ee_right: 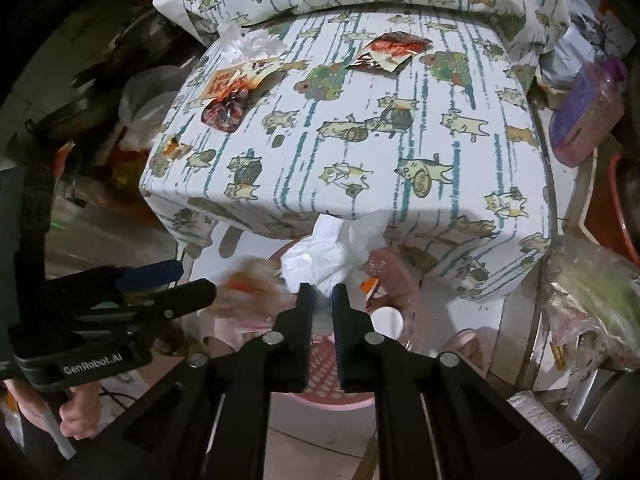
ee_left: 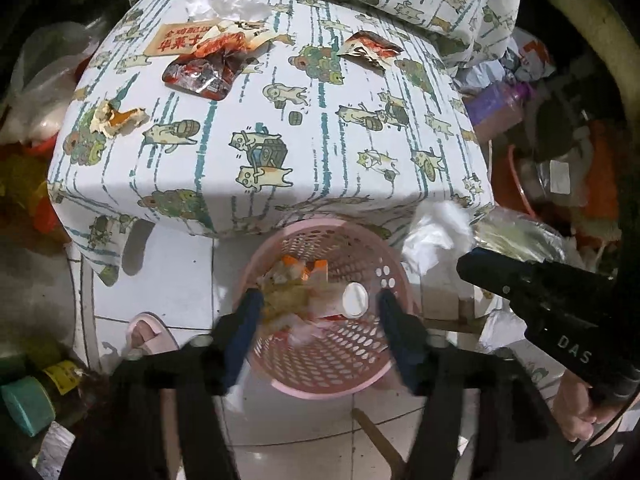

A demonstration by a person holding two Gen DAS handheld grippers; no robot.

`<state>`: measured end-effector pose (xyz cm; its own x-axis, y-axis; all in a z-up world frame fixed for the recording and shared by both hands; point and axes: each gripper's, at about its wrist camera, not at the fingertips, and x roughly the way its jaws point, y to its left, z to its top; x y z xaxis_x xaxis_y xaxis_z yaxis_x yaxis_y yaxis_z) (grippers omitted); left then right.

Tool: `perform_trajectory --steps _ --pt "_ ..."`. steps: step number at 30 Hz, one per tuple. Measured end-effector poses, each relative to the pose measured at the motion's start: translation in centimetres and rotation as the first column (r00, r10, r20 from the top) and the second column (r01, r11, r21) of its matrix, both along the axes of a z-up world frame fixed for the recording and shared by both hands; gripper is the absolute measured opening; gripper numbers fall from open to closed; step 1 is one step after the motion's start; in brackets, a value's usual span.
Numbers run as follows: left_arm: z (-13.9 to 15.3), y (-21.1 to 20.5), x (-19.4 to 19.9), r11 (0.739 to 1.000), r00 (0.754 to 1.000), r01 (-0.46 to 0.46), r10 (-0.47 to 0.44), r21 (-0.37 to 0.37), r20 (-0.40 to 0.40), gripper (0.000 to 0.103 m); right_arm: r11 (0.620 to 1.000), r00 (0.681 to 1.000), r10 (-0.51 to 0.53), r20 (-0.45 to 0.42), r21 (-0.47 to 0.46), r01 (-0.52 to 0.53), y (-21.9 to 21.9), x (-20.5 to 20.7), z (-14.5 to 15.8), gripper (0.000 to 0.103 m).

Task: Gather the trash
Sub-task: 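Open both tools to drop the wrappers and tissue into the basket, then move both open tools back over the stool toward the remaining scraps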

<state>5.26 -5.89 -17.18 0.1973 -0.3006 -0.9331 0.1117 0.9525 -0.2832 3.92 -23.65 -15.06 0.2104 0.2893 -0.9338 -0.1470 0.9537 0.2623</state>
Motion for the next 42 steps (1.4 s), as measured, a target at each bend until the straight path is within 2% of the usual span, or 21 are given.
perform_trajectory --steps 2,3,6,13,16,23,29,34,42 --pt "0.4 0.2 0.0 1.0 1.0 -0.012 0.012 0.016 0.026 0.073 1.0 1.0 -0.006 0.012 0.006 0.006 0.0 0.0 0.2 0.033" --pt "0.8 0.4 0.0 0.999 0.998 -0.028 0.026 0.038 0.049 0.073 1.0 1.0 -0.008 0.013 0.015 0.008 -0.1 0.0 0.3 0.034" --pt "1.6 1.1 0.2 0.995 0.995 -0.058 0.051 0.075 0.091 0.073 1.0 1.0 -0.015 0.021 0.019 0.015 -0.2 0.1 0.6 0.034" --pt "2.7 2.9 0.8 0.988 0.984 -0.131 0.12 0.076 0.131 0.074 0.998 0.995 -0.028 0.092 -0.046 0.033 -0.2 0.2 1.6 0.038" --pt "3.3 3.4 0.8 0.983 0.977 -0.159 0.143 0.096 0.159 0.074 0.997 0.993 -0.039 0.112 -0.056 0.046 -0.4 0.2 1.9 0.039" --pt "4.9 4.4 0.6 0.976 0.961 -0.2 0.178 0.087 0.21 0.075 0.994 0.984 -0.071 0.161 -0.071 0.083 -0.6 0.1 2.7 0.04" --pt "7.4 5.3 -0.1 0.966 0.926 -0.237 0.194 0.101 0.323 0.079 0.996 0.974 -0.072 0.216 -0.044 0.083 -0.1 -0.1 4.3 0.04" --pt "8.9 6.0 -0.3 0.963 0.906 -0.261 0.224 0.058 0.359 0.084 0.994 0.967 -0.092 0.239 -0.032 0.102 0.3 0.2 5.0 0.041" --pt "11.3 6.1 -1.1 0.959 0.869 -0.273 0.21 0.08 0.448 0.084 0.991 0.946 -0.111 0.303 -0.035 0.127 0.4 0.4 6.5 0.044"
